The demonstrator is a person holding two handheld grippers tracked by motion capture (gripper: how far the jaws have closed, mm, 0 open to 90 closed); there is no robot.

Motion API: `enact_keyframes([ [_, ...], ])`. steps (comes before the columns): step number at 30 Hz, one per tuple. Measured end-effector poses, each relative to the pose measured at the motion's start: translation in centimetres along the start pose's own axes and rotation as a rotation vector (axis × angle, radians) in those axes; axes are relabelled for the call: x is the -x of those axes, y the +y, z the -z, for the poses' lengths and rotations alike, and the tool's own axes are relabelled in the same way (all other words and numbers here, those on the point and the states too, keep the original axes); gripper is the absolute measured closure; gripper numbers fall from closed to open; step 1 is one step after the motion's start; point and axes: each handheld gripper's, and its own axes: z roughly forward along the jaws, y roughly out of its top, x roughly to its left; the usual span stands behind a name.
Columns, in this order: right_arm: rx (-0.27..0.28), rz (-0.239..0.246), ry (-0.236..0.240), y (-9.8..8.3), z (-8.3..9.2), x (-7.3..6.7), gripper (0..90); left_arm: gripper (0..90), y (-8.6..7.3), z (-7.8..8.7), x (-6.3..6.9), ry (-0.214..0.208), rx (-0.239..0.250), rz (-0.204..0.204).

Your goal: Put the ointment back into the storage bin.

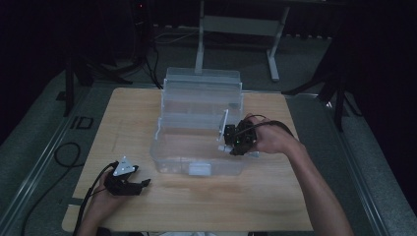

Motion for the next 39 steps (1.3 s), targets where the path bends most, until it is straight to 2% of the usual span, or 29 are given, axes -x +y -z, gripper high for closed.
enact_keyframes([
  [10, -0.004, 0.026, 0.003, 0.9, -0.3, 0.2, 70.2, 27.4, 0.0, 0.0, 0.0, 0.0, 0.0, 0.0],
  [26, -0.035, 0.059, -0.023, 2.7, -0.5, 0.2, 70.6, 27.3, 0.0, 0.0, 0.0, 0.0, 0.001, 0.001],
  [39, -0.05, 0.047, -0.007, 3.2, -1.5, 0.6, 70.5, 27.3, 0.0, 0.0, 0.0, 0.0, 0.0, 0.0],
])
